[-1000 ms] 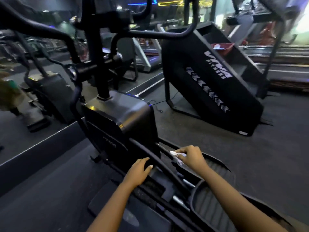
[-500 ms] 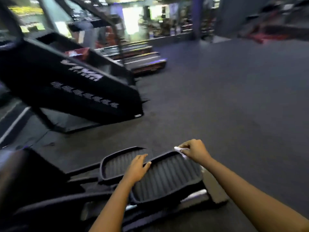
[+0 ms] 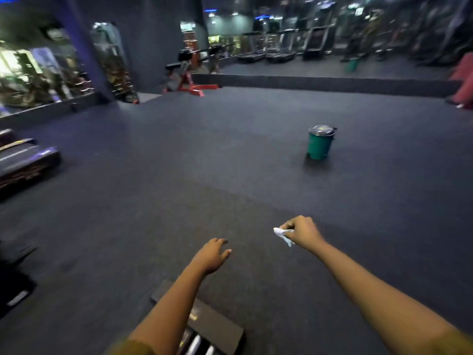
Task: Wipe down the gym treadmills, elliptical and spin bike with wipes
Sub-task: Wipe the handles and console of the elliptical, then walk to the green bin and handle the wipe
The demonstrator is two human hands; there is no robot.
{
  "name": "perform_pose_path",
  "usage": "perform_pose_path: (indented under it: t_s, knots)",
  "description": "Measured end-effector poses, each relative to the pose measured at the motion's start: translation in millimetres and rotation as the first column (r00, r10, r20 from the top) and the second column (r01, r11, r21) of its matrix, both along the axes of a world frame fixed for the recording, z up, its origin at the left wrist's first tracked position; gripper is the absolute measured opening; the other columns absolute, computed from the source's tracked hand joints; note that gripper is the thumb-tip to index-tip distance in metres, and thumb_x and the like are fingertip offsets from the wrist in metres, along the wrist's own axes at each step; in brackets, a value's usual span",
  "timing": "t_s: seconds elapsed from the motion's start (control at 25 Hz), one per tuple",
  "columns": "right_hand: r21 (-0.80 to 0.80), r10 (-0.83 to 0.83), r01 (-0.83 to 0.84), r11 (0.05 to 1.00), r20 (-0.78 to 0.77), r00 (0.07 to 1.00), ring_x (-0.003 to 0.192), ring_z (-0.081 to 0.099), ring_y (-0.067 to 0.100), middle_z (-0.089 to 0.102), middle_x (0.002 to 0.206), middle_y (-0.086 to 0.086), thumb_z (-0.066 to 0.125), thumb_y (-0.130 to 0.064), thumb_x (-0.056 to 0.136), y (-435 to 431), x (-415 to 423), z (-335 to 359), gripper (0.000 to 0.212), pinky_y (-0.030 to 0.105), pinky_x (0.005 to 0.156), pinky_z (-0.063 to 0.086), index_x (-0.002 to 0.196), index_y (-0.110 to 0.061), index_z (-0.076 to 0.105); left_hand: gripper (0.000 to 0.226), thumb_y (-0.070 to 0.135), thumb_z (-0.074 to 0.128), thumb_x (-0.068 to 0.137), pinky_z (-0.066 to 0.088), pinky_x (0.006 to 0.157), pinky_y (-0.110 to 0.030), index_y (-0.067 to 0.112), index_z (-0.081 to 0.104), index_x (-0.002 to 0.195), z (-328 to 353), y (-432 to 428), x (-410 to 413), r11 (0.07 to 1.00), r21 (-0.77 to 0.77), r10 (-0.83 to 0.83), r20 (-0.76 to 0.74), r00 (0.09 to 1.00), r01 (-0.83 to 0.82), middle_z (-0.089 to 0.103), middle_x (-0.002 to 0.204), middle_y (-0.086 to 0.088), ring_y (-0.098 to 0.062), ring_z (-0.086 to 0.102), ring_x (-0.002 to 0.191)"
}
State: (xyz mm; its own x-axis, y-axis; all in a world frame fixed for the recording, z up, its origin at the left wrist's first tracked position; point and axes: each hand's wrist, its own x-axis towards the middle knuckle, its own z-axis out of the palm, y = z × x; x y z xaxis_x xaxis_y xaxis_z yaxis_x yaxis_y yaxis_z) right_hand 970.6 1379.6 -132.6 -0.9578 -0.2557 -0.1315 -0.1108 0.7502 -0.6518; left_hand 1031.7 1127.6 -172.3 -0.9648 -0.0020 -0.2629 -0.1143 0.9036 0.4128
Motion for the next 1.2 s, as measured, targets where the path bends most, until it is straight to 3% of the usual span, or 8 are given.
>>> perform_pose_path:
  t_s: [0.12,0.28,0.4,0.48,0.6,0.8,1.0,1.2]
  knots:
    - [0.0,-0.103,0.103,0.995,-0.018,0.995,0.055,0.059,0.004,0.059,0.045,-0.002,0.066,-0.036,0.082,60.1,-89.4,7.6,0.03,0.022,0.059,0.049,0.067,-0.011,0.074,0.05,0.035,0.042,0.099,0.026,0.107,-0.028,0.011,0.038,0.142,12.5,50.9,-113.4,0.992,-0.016,-0.125,0.035,0.992,0.126,0.039,0.146,-0.012,-0.024,0.036,0.135]
    - [0.007,-0.202,0.203,0.979,-0.041,0.978,0.067,0.065,0.011,0.066,0.056,0.007,0.067,-0.038,0.082,112.2,-208.1,22.1,0.03,0.02,0.055,0.042,0.071,-0.012,0.075,0.052,0.035,0.042,0.099,0.025,0.109,-0.029,0.01,0.034,0.144,26.5,107.6,-248.3,0.969,-0.035,-0.244,0.037,0.969,0.245,0.036,0.148,-0.013,-0.025,0.033,0.136]
    - [0.009,-0.278,0.278,0.96,-0.04,0.96,0.07,0.066,0.014,0.069,0.063,0.012,0.068,-0.037,0.082,140.8,-296.0,21.0,0.031,0.025,0.061,0.049,0.072,-0.009,0.075,0.052,0.034,0.043,0.099,0.024,0.109,-0.029,0.009,0.033,0.145,32.3,142.4,-343.8,0.95,-0.05,-0.308,0.026,0.951,0.309,0.036,0.148,-0.013,-0.025,0.032,0.137]
    - [-0.007,-0.322,0.322,0.947,-0.036,0.946,0.068,0.065,0.012,0.065,0.053,0.007,0.068,-0.038,0.082,153.8,-352.2,18.7,0.032,0.027,0.067,0.053,0.067,-0.011,0.075,0.053,0.034,0.043,0.099,0.024,0.109,-0.029,0.009,0.033,0.145,35.6,156.7,-406.7,0.945,-0.045,-0.323,0.014,0.946,0.323,0.036,0.148,-0.014,-0.025,0.032,0.137]
    - [-0.022,-0.37,0.37,0.929,-0.044,0.928,0.068,0.065,0.012,0.06,0.046,0.0,0.068,-0.043,0.081,168.2,-456.5,18.3,0.027,0.028,0.072,0.054,0.061,-0.026,0.071,0.053,0.034,0.044,0.099,0.025,0.108,-0.03,0.009,0.033,0.145,40.7,170.7,-525.0,0.94,-0.047,-0.339,-0.035,0.94,0.338,0.037,0.147,-0.014,-0.026,0.034,0.136]
    - [-0.011,-0.437,0.437,0.899,-0.038,0.898,0.076,0.066,0.015,0.062,0.05,-0.001,0.066,-0.046,0.081,183.4,-627.9,36.4,0.023,0.03,0.074,0.053,0.078,-0.024,0.075,0.051,0.033,0.044,0.099,0.028,0.108,-0.032,0.009,0.035,0.143,61.8,185.4,-710.7,0.933,-0.049,-0.359,-0.047,0.932,0.356,0.038,0.146,-0.014,-0.026,0.036,0.135]
    - [-0.007,-0.496,0.496,0.868,-0.022,0.868,0.081,0.066,0.016,0.067,0.06,0.003,0.066,-0.048,0.08,202.0,-767.6,38.8,0.024,0.033,0.079,0.054,0.079,-0.026,0.075,0.052,0.034,0.044,0.099,0.028,0.11,-0.033,0.009,0.035,0.144,65.9,209.5,-860.9,0.915,-0.024,-0.403,-0.054,0.914,0.402,0.037,0.148,-0.012,-0.025,0.035,0.136]
    - [-0.011,-0.482,0.482,0.876,-0.023,0.876,0.073,0.062,0.009,0.071,0.069,0.009,0.065,-0.039,0.085,227.3,-911.1,24.0,0.02,0.026,0.071,0.05,0.087,-0.022,0.075,0.052,0.033,0.044,0.099,0.027,0.109,-0.032,0.009,0.035,0.144,51.2,233.0,-1020.1,0.904,-0.038,-0.428,-0.074,0.901,0.426,0.037,0.148,-0.013,-0.026,0.034,0.136]
